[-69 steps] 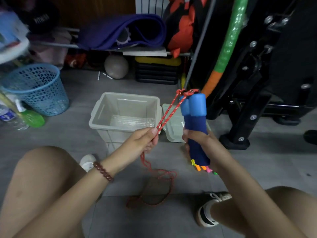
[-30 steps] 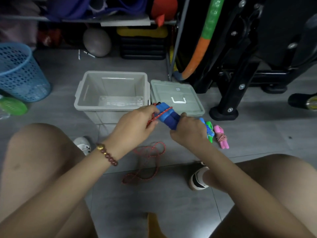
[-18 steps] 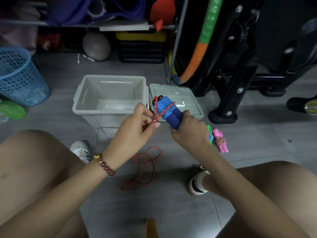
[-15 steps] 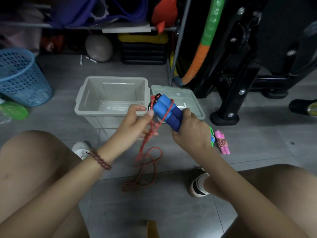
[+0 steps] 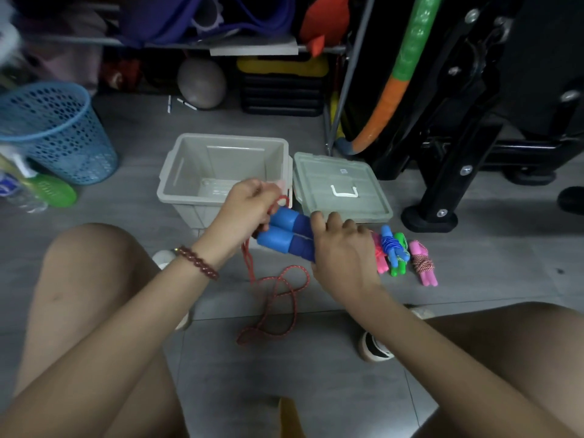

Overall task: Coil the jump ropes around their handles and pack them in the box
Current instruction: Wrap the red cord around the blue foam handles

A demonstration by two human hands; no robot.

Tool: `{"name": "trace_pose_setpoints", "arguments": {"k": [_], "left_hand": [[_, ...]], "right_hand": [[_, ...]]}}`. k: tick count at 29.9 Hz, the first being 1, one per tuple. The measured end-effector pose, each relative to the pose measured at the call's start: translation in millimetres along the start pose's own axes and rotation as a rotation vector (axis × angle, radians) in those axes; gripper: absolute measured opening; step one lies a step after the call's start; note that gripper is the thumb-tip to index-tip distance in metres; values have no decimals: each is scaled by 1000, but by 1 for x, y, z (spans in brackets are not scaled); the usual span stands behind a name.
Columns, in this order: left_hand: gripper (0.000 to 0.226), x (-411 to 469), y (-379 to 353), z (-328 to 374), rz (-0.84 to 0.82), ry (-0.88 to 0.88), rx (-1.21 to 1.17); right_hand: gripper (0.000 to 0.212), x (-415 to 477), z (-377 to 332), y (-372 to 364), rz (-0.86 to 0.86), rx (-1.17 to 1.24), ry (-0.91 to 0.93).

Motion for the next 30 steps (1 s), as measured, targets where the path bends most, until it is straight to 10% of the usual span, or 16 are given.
{"name": "trace_pose_setpoints", "arguments": {"k": [6,17,30], "left_hand": [[16,-21,-16,-4,33,-425,880],[18,-20,-24,-10,-93,-136,66],[20,-15,-12,-5,-385,-268,-106]], "right_hand": [[37,8,4,-2,-207,244,-109],[16,25,45,-2,-486,810,-368],[32,1,37,17,-1010,2003,-266]]}}
Point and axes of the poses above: each hand's wrist, its own x-axis towards the middle knuckle, its own y-axis out of the back of the hand, z = x × y, the point moved 3 cm from there along x, towards the middle knuckle, and after that the axes turned 1 degree about z, right-handed, at the moved point
